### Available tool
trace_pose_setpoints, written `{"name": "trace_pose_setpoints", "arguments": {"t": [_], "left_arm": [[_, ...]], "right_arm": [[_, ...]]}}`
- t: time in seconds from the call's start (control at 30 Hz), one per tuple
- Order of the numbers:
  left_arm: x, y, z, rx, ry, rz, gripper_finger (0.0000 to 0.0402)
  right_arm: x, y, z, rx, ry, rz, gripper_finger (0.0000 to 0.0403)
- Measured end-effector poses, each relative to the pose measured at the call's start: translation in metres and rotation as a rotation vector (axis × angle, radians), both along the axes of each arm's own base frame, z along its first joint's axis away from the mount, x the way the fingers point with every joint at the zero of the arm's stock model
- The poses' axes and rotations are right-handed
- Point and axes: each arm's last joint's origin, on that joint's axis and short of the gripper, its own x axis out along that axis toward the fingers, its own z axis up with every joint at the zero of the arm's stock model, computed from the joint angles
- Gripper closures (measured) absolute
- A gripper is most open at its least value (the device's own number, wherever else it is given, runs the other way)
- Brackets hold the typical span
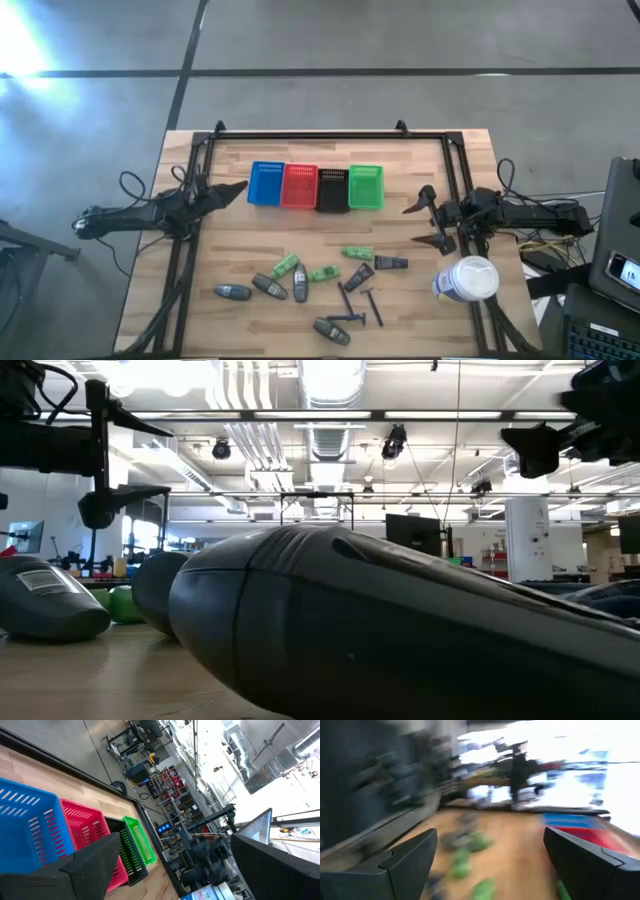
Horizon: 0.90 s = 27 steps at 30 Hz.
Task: Pick & Place Travel size toiletries
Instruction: Put the right shave cream into the green basket
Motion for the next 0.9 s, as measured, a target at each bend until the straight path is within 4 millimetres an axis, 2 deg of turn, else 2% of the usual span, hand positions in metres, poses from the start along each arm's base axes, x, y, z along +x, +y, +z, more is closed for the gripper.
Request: {"name": "trace_pose_setpoints", "arguments": {"t": [0.07,0.1,0.27,0.33,0.43,0.47,0.53,0.6,0.67,0.73,0.8,0.9], "left_arm": [[0.000,0.000,0.000,0.000,0.000,0.000,0.0019],[0.000,0.000,0.000,0.000,0.000,0.000,0.0019],[0.000,0.000,0.000,0.000,-0.003,0.000,0.0019],[0.000,0.000,0.000,0.000,-0.003,0.000,0.0019],[0.000,0.000,0.000,0.000,-0.004,0.000,0.0019],[0.000,0.000,0.000,0.000,-0.004,0.000,0.0019],[0.000,0.000,0.001,0.000,-0.008,0.000,0.0019],[0.000,0.000,0.001,0.001,-0.008,-0.001,0.0019],[0.000,0.000,0.001,0.001,-0.013,-0.003,0.0019],[0.000,0.000,0.001,0.000,-0.010,-0.003,0.0019],[0.001,0.000,0.001,0.000,-0.010,-0.003,0.0019],[0.000,0.000,0.001,0.000,-0.011,-0.003,0.0019]], "right_arm": [[0.000,-0.008,0.003,0.039,-0.030,-0.255,0.0039],[0.000,-0.011,0.005,0.116,-0.050,-0.365,0.0039],[-0.005,-0.021,0.004,0.817,-0.236,-0.651,0.0039],[-0.006,-0.023,0.002,1.077,-0.333,-0.672,0.0039],[-0.004,-0.019,0.001,1.572,-0.368,-0.410,0.0039],[-0.001,-0.018,-0.001,1.601,-0.311,-0.387,0.0039],[0.002,-0.015,-0.008,1.401,-0.116,-0.378,0.0039],[0.005,-0.009,-0.008,1.207,0.035,-0.241,0.0039],[0.007,-0.005,-0.004,1.186,0.097,-0.092,0.0039],[0.009,-0.001,0.002,1.129,0.109,0.060,0.0039],[0.009,0.002,0.018,1.054,0.052,0.192,0.0039],[0.009,0.002,0.040,1.020,-0.063,0.264,0.0039]]}}
